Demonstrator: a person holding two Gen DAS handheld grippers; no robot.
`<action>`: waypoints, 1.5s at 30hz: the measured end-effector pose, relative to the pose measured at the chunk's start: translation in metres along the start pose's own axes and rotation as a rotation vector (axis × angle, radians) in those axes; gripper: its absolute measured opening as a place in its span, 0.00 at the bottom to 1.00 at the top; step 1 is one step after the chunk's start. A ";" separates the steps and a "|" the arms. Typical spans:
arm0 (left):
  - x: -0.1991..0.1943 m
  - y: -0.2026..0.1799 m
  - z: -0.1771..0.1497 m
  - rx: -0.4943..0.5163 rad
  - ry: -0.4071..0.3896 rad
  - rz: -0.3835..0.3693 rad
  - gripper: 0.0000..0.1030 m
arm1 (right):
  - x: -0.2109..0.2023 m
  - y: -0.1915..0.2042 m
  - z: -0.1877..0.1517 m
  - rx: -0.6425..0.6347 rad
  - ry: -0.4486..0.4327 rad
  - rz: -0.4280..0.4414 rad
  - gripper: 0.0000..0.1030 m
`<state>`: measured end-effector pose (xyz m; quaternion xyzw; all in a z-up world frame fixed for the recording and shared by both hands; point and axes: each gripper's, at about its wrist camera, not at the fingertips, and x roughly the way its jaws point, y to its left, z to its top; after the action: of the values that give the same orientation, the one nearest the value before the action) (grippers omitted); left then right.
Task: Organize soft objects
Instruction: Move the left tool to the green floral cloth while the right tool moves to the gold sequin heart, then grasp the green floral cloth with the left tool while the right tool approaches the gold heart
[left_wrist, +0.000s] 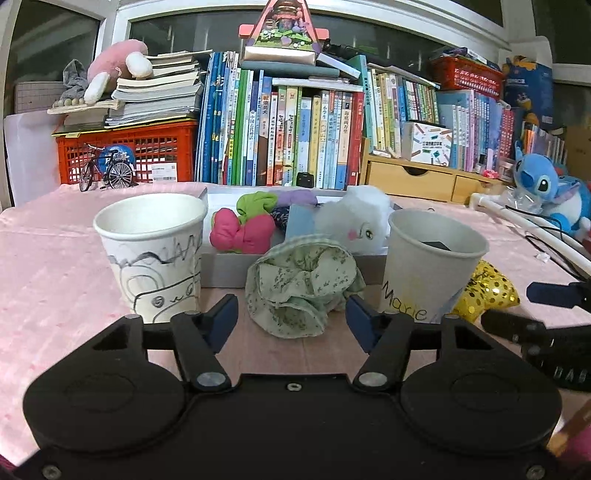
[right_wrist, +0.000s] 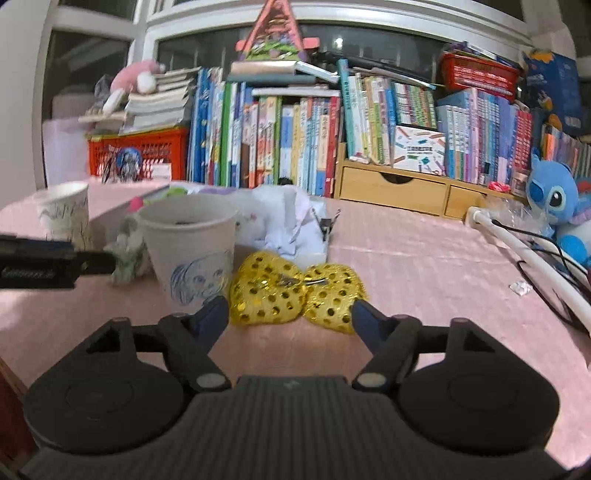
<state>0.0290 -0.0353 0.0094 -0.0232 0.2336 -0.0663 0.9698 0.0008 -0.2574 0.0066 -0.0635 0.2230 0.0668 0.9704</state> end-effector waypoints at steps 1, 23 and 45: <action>0.003 0.000 0.000 -0.003 0.005 0.006 0.54 | 0.001 0.003 0.001 -0.016 0.005 -0.002 0.76; 0.026 -0.007 0.000 0.021 0.087 0.025 0.08 | 0.022 0.023 0.012 -0.219 0.070 0.027 0.55; 0.007 0.003 -0.002 -0.007 0.097 0.028 0.28 | 0.007 -0.009 0.006 0.023 0.096 -0.118 0.31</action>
<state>0.0349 -0.0330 0.0040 -0.0202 0.2809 -0.0531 0.9581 0.0110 -0.2646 0.0095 -0.0684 0.2661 0.0036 0.9615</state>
